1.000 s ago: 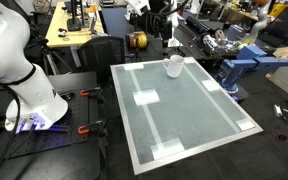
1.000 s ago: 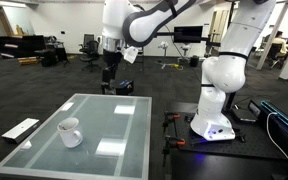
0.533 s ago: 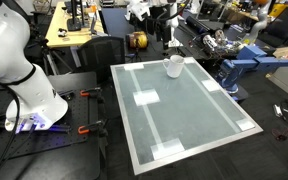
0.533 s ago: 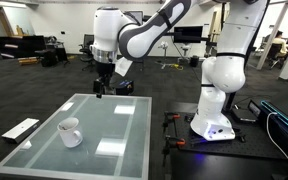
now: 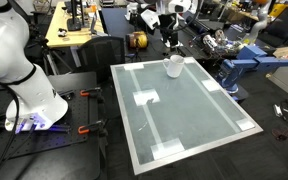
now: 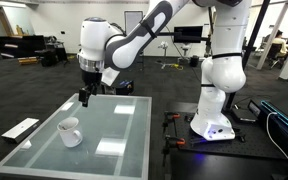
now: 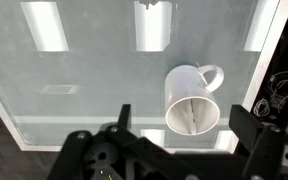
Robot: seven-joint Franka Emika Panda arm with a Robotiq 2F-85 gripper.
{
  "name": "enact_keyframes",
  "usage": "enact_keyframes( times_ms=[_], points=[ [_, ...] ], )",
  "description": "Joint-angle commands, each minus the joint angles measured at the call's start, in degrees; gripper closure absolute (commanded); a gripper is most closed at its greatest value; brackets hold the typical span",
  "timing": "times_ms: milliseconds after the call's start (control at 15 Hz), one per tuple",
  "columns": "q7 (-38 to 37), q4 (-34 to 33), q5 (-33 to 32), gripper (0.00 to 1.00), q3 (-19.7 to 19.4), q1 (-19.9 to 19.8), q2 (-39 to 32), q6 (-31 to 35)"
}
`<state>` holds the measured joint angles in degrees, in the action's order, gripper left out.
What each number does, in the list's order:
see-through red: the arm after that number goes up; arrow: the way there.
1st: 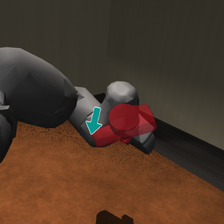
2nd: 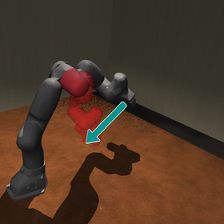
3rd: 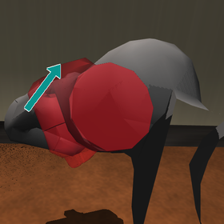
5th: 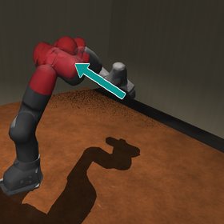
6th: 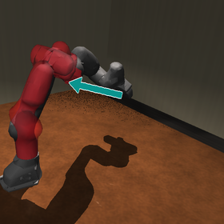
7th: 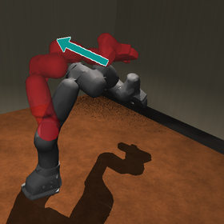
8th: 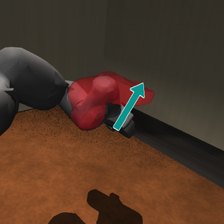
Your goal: Take the green pen out of the white mug and place it on the table
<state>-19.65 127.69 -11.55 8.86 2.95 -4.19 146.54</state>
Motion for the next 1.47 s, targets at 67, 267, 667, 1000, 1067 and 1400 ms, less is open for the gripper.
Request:
enact_keyframes(
  times_ms=[67, 267, 667, 1000, 1067, 1400],
  points=[
    [-1.45, -5.98, -1.24, 0.00, -2.44, 2.91, -7.13, 3.57],
    [-0.08, -8.20, -0.30, 0.00, -3.49, 4.38, -10.25, 5.83],
    [0.74, -7.98, 0.29, 0.00, -4.84, 5.79, -10.61, 5.45],
    [0.78, -8.27, 0.03, 0.00, -4.92, 5.80, -10.99, 6.86],
    [0.11, -8.70, -0.69, 0.00, -5.31, 6.14, -11.38, 7.18],
    [0.85, -10.00, -1.01, 0.01, -5.93, 7.04, -12.81, 6.08]
  ],
)
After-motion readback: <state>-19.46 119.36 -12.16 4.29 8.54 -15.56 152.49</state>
